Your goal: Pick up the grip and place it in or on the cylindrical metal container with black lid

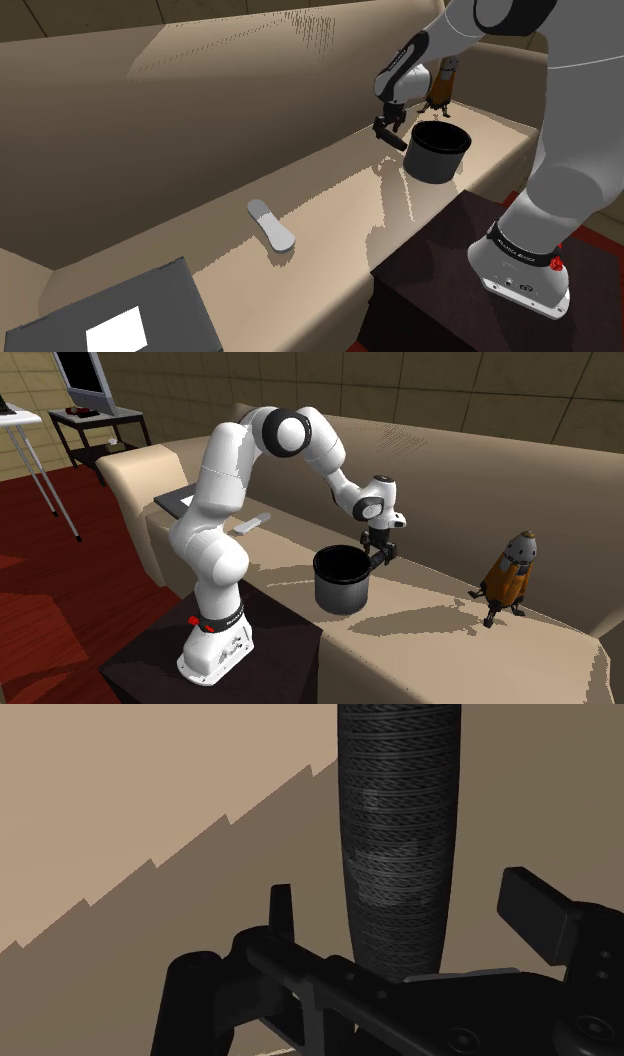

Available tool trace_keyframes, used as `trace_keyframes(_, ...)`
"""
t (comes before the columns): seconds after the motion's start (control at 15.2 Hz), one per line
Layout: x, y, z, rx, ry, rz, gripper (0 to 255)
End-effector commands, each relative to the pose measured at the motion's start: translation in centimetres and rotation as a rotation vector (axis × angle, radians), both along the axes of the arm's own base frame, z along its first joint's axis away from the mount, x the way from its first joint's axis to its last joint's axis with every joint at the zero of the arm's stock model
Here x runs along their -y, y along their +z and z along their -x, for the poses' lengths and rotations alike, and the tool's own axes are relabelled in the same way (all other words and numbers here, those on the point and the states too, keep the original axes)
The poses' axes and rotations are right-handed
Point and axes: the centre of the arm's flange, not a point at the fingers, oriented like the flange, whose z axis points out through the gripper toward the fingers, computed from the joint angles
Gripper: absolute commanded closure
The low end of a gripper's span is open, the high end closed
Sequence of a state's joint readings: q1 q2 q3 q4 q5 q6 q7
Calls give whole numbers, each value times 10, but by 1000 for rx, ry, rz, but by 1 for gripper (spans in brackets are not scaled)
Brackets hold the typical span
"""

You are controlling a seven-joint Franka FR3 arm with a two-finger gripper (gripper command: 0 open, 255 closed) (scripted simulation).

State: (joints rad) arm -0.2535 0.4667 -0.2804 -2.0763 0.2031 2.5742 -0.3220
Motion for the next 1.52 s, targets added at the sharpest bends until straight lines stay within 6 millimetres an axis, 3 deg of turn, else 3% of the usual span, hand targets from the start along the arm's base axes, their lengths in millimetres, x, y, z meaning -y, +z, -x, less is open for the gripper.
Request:
trace_keyframes(0.0, 0, -5, 1, 0, 0, 0, 0)
trace_keyframes(0.4, 0, -5, 1, 0, 0, 0, 0)
trace_keyframes(0.46, 0, -5, 1, 0, 0, 0, 255)
trace_keyframes(1.06, 0, -5, 1, 0, 0, 0, 255)
trace_keyframes(1.45, 0, 27, 1, 0, 0, 0, 255)
